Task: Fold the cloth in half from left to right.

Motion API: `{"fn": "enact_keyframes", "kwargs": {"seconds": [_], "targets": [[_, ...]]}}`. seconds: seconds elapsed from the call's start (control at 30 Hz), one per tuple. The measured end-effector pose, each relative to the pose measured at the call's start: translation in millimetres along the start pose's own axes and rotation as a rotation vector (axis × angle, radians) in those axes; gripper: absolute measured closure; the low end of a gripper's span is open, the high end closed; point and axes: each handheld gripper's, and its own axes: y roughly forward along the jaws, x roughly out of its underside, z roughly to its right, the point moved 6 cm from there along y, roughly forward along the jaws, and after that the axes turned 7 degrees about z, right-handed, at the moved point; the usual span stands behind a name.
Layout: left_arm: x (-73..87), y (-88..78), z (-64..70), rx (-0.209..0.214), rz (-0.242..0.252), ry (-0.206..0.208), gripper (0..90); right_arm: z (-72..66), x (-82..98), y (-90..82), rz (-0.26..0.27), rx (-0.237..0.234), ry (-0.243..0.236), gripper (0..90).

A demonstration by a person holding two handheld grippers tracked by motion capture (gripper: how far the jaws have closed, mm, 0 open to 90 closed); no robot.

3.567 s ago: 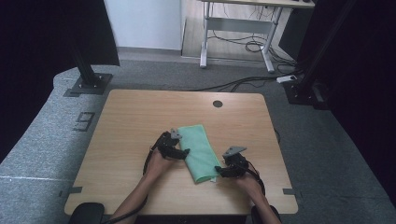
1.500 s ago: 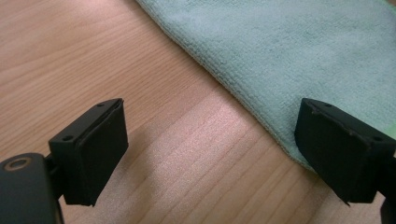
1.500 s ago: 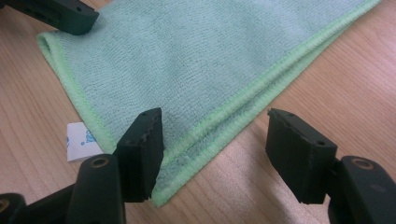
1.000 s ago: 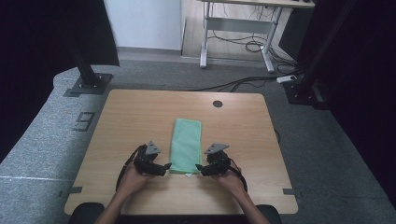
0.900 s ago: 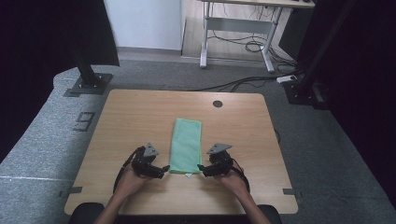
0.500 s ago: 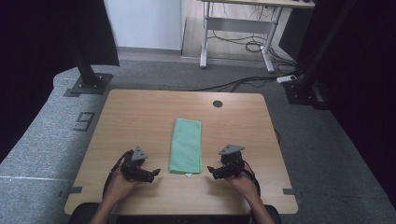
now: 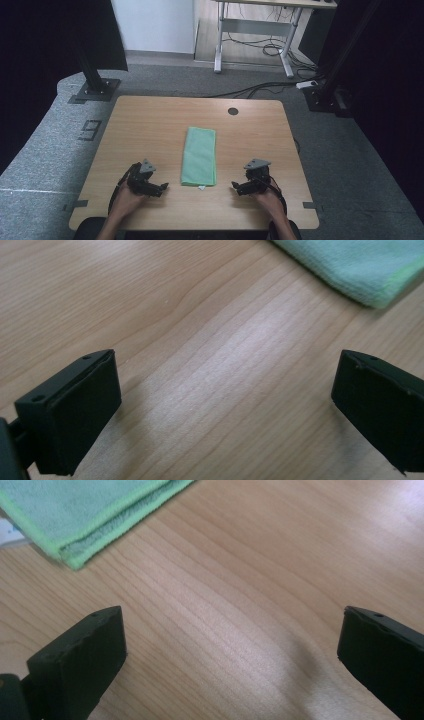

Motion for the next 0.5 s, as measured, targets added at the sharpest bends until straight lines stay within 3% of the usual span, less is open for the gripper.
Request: {"fn": "enact_keyframes", "kwargs": {"seconds": [0.07,0.23,0.37,0.5], "targets": [[0.7,1.2,-1.8,0.001,-0.004,-0.014,0.0,-0.3,3.1,2.4,-0.005,-0.008,0.007,0.0],[0.3,2.2,-1.5,-0.001,-0.008,-0.003,0.0,-2.1,9.2,7.4,-0.017,-0.03,0.019,0.0],[0.3,2.5,-2.2,0.0,-0.01,-0.012,0.0,-3.0,10.3,8.6,0.019,-0.036,0.023,0.0],[0.3,2.6,-2.4,-0.001,-0.011,-0.013,0.0,-3.3,10.3,8.7,0.019,-0.035,0.022,0.0]]}}
